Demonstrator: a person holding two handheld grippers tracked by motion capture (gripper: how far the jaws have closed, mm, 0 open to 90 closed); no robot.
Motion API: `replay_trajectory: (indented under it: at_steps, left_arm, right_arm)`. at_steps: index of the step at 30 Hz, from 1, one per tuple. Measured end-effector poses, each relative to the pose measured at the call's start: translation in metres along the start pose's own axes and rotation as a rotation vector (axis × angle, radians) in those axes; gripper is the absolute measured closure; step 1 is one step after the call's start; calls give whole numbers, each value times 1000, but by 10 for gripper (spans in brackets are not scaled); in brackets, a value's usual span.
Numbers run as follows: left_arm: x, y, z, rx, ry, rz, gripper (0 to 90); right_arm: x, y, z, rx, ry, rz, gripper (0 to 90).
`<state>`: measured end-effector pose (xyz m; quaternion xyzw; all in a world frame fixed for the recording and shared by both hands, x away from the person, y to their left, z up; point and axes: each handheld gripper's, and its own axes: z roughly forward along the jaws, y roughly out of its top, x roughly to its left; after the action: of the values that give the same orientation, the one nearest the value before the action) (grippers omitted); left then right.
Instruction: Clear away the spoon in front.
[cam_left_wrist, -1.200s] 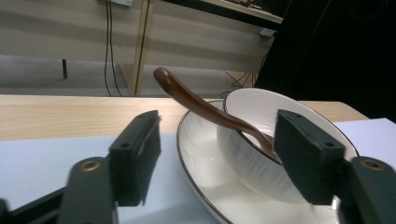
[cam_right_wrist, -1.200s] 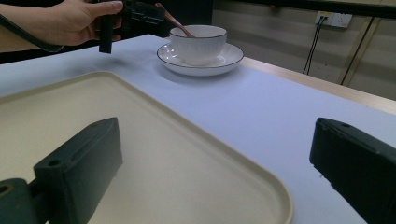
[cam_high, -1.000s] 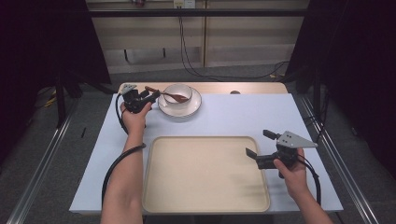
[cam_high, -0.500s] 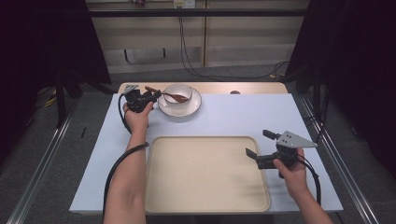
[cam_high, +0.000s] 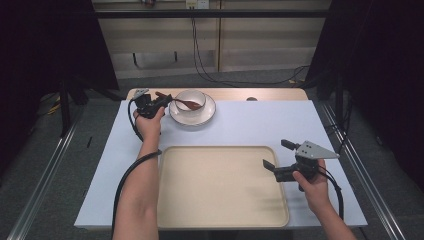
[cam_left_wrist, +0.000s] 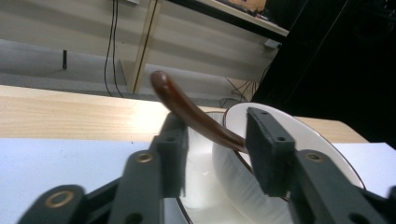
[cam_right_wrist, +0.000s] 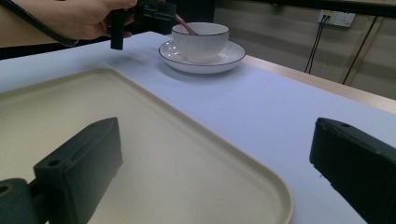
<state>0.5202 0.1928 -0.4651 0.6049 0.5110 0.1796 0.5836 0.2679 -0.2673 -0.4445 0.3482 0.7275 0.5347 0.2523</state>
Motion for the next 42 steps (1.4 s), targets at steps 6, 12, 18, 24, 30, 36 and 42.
replay_trajectory:
  at_steps: [6, 12, 18, 24, 30, 36, 42]
  left_arm:
    - [-2, 2, 0, -14, -15, 2, 674]
    - [-4, 2, 0, -32, -40, -3, 701]
    - [-8, 5, 0, -54, -58, -14, 742]
    - [-14, 8, 0, -76, -88, -17, 779]
    - [-21, 13, 0, -93, -118, -15, 810]
    - [-28, 16, 3, -108, -139, -7, 827]
    - [-32, 18, 3, -108, -150, 2, 834]
  right_arm:
    - [0, 0, 1, 0, 0, -6, 21]
    - [0, 0, 0, 1, -12, -6, 21]
    - [0, 0, 1, 1, -6, -6, 21]
    - [0, 0, 0, 2, -13, -5, 21]
    - [0, 0, -1, 7, 4, -12, 22]
    - [0, 0, -1, -2, -3, -16, 21]
    - [1, 1, 0, -7, -4, -15, 22]
